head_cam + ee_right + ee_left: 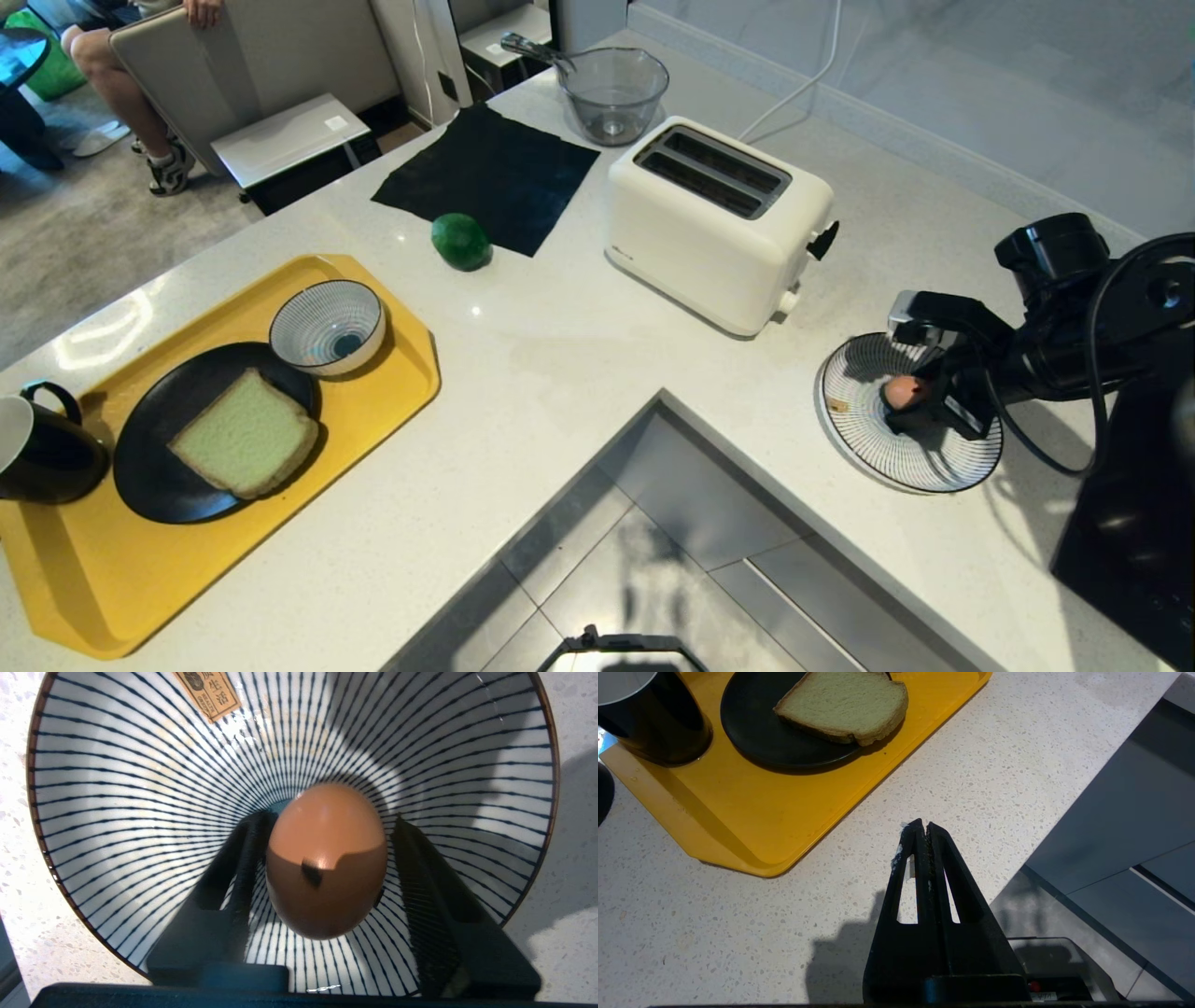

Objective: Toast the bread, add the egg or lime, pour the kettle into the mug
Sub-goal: Pick up the egg

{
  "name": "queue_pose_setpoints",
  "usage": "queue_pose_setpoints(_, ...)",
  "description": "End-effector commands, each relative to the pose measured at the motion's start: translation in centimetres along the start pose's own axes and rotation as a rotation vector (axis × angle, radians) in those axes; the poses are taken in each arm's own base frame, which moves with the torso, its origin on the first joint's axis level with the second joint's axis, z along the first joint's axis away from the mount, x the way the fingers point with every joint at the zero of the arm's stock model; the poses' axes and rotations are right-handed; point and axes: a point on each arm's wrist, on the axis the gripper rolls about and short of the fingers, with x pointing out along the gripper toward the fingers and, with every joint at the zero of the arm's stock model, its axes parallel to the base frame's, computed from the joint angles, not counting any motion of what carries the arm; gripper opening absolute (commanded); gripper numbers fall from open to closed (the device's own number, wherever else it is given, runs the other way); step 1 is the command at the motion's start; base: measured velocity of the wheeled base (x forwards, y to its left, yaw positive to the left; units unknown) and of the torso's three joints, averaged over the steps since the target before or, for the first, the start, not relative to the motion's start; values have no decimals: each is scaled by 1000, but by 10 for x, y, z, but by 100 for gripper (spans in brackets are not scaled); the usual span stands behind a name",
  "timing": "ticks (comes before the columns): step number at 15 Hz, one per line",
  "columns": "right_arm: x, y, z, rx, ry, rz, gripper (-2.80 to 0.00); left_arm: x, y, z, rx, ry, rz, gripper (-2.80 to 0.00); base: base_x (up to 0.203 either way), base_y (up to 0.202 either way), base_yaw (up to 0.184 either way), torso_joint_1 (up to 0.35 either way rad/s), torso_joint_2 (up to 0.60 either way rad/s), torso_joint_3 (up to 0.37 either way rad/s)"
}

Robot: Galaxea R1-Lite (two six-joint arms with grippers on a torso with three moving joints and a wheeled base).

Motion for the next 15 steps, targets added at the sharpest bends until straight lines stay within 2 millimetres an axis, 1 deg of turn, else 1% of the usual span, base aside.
queue_pose_setpoints(1,1,0,0,-4,2,4,-280,1,0,-5,-1,14,0,-280,0,0,0,0,0,0)
queue_pose_setpoints(8,0,-1,-1,-1,1,0,-280,1,0,-5,-1,14,0,-280,0,0,0,0,0,0)
queue_pose_setpoints(10,-3,-1,1,-3,-7,-5,-280,1,0,-5,0,14,0,-280,0,0,0,0,0,0)
queue_pose_setpoints(12,-10,-1,2,-1,-20,-17,-280,1,0,-5,-1,14,0,-280,0,0,0,0,0,0)
queue_pose_setpoints(15,-27,-2,2,23,-42,-42,-280,1,0,-5,1,14,1,-280,0,0,0,0,0,0)
